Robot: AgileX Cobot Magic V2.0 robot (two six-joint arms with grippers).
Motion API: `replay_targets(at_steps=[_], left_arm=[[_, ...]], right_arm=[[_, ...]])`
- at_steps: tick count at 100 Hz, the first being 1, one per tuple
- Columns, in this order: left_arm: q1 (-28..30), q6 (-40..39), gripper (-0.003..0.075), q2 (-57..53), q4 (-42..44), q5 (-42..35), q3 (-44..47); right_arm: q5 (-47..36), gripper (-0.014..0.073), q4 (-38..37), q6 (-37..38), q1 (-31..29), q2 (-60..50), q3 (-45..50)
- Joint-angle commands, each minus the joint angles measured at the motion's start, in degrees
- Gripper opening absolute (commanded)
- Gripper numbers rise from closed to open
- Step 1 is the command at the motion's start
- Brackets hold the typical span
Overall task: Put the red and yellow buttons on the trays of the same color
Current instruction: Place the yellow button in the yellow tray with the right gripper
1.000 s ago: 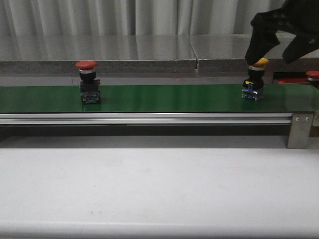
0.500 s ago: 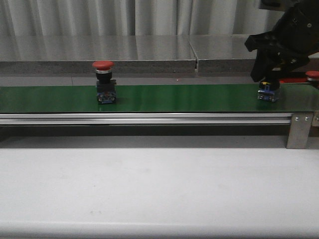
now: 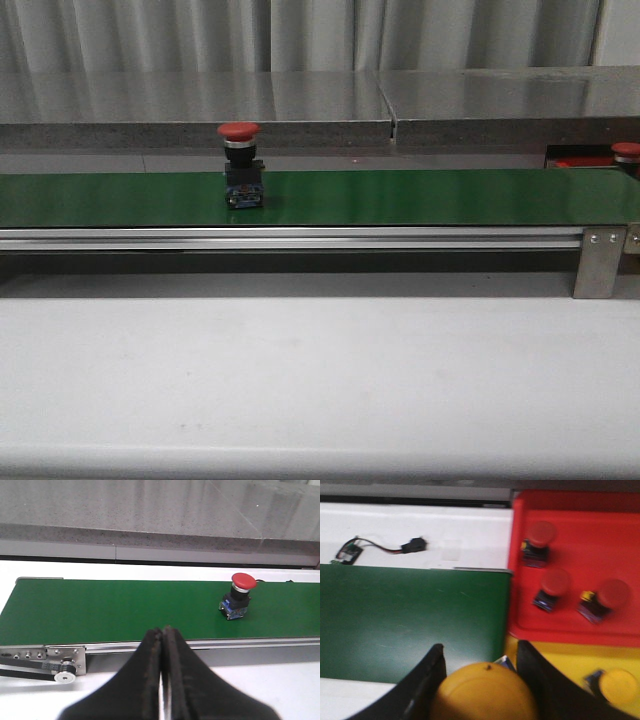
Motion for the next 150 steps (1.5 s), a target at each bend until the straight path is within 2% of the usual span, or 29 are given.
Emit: replay_targets(at_steps=[1,14,28,43,55,101,150], left_arm=[[-0.46,-0.42,-0.0019,-0.01,-1.27,-3.73,-1.60],[-0.46,-0.42,-0.0019,-0.01,-1.27,-3.73,-1.60],[-0.46,-0.42,-0.0019,-0.01,-1.27,-3.73,-1.60],[-0.46,-0.42,-0.0019,-0.01,-1.27,-3.73,-1.60],[-0.46,-0.42,-0.0019,-0.01,-1.27,-3.73,-1.60],[-0.46,-0.42,-0.0019,-0.01,-1.27,-3.73,-1.60],[-0.46,-0.42,-0.0019,-0.01,-1.27,-3.73,-1.60]], right_arm=[[-1.34,0.0132,0.57,0.07,-5.64,-5.76,2.31],[-2.17,0.0132,0.90,1.24,-14.69,-9.17,8.93],[-9.80,0.0132,2.55,2.71,-19.70,-9.37,16.16],[-20.48,0.0132,3.27,2.71,-19.91,-8.97,23.01],[-24.60,0.0132,3.39,2.71,-19.91,-6.80,24.83],[-29.26,0.0132,3.60,2.60,-19.74,7.00,24.83],[-30.93,0.0153,3.68,2.60,-19.69,11.22,24.83]])
